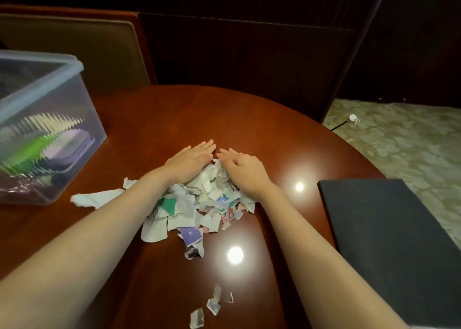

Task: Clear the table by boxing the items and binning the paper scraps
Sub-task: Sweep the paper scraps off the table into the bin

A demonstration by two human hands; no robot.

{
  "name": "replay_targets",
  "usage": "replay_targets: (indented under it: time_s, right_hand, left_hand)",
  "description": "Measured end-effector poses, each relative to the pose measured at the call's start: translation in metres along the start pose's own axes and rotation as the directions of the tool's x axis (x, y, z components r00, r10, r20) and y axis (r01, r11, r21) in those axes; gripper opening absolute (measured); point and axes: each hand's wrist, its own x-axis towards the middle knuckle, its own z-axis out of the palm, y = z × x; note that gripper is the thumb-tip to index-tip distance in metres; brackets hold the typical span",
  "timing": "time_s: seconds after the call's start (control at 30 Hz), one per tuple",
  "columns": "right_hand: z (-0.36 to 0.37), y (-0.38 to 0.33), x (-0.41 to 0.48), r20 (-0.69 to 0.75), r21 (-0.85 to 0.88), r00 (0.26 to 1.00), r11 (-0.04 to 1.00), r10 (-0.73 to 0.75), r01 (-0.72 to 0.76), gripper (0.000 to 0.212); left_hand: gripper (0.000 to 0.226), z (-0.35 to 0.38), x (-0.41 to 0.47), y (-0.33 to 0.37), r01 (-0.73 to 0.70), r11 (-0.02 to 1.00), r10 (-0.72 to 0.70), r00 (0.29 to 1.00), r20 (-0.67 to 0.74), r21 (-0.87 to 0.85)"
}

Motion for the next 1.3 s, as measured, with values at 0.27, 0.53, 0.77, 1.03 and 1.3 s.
replay_targets:
  time_s: [0.27, 0.53, 0.77, 1.03, 1.3]
  right_hand:
    - [0.012, -0.014, -0.049, -0.066, 0.149, 0.998, 0.989, 0.023, -0.013, 0.049]
    - [0.024, -0.041, -0.121, -0.038, 0.302, 0.996, 0.951, 0.078, -0.063, 0.033]
    - [0.037, -0.069, -0.161, 0.109, 0.205, 0.994, 0.979, -0.031, 0.008, 0.071]
    - [0.070, -0.087, -0.170, -0.210, -0.080, 0.978, 0.997, -0.012, -0.005, 0.043]
    - [0.070, -0.112, -0.190, -0.243, 0.190, 0.967, 0.981, 0.074, -0.027, 0.031]
  left_hand:
    - [0.048, 0.018, -0.041, 0.021, 0.018, 0.998, -0.018, 1.000, 0.005, 0.060]
    - [0.046, 0.018, -0.118, 0.050, 0.003, 0.996, -0.001, 1.000, 0.022, -0.091]
    - [0.081, 0.010, -0.143, -0.057, 0.253, 0.964, -0.249, 0.967, -0.053, 0.084]
    - [0.074, 0.033, -0.183, -0.030, 0.038, 0.931, -0.038, 0.999, 0.007, -0.363]
    - [0.119, 0.043, -0.243, 0.011, -0.139, 0.881, 0.129, 0.990, -0.053, -0.452]
